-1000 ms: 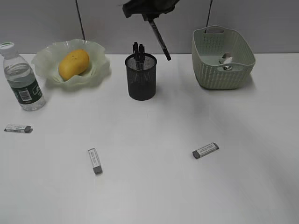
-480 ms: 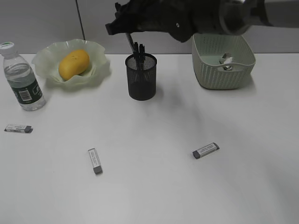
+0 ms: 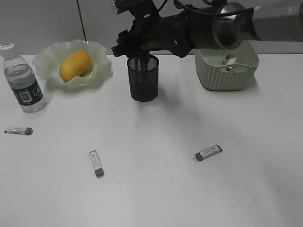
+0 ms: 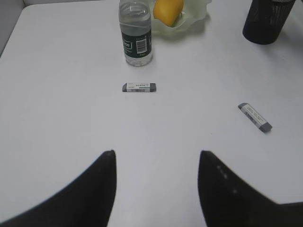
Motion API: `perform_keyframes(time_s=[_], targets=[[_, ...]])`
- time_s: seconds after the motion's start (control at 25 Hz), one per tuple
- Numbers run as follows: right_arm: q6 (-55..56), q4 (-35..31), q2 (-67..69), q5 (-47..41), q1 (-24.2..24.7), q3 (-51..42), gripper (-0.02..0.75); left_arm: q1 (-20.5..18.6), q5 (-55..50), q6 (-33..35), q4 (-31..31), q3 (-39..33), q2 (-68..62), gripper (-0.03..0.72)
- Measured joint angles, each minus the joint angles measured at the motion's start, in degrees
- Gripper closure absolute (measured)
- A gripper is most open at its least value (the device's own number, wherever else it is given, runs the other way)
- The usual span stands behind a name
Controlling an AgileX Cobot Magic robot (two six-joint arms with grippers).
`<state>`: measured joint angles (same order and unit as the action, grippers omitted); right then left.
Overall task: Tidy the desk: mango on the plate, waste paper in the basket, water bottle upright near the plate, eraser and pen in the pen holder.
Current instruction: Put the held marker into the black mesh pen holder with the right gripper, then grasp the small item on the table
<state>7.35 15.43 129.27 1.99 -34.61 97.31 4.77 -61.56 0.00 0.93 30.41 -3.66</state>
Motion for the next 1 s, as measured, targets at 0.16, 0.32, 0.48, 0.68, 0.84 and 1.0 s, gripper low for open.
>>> perform_keyframes(time_s=[0.16, 0.32, 0.48, 0.68, 0.84, 1.0], targets=[[-0.06, 0.01, -2.18, -7.68, 0.0, 0.0, 0.244, 0.0, 0.0, 0.0, 0.0, 0.0, 0.0, 0.267], [-0.06, 0.01, -8.59, -20.87, 0.0, 0.0, 0.237, 0.0, 0.0, 0.0, 0.0, 0.0, 0.0, 0.268], [-0.12, -0.94, -15.79, -36.64, -0.06, 0.0, 0.237, 0.0, 0.0, 0.0, 0.0, 0.0, 0.0, 0.269], [-2.14, -4.49, -20.54, -57.68, -0.06, 0.0, 0.237, 0.0, 0.0, 0.0, 0.0, 0.0, 0.0, 0.269], [-5.65, -9.54, -21.25, -66.26, -0.06, 0.0, 0.237, 0.0, 0.0, 0.0, 0.0, 0.0, 0.0, 0.269], [-8.09, -14.9, -22.27, -70.16, -0.06, 0.0, 0.237, 0.0, 0.0, 0.0, 0.0, 0.0, 0.0, 0.269]])
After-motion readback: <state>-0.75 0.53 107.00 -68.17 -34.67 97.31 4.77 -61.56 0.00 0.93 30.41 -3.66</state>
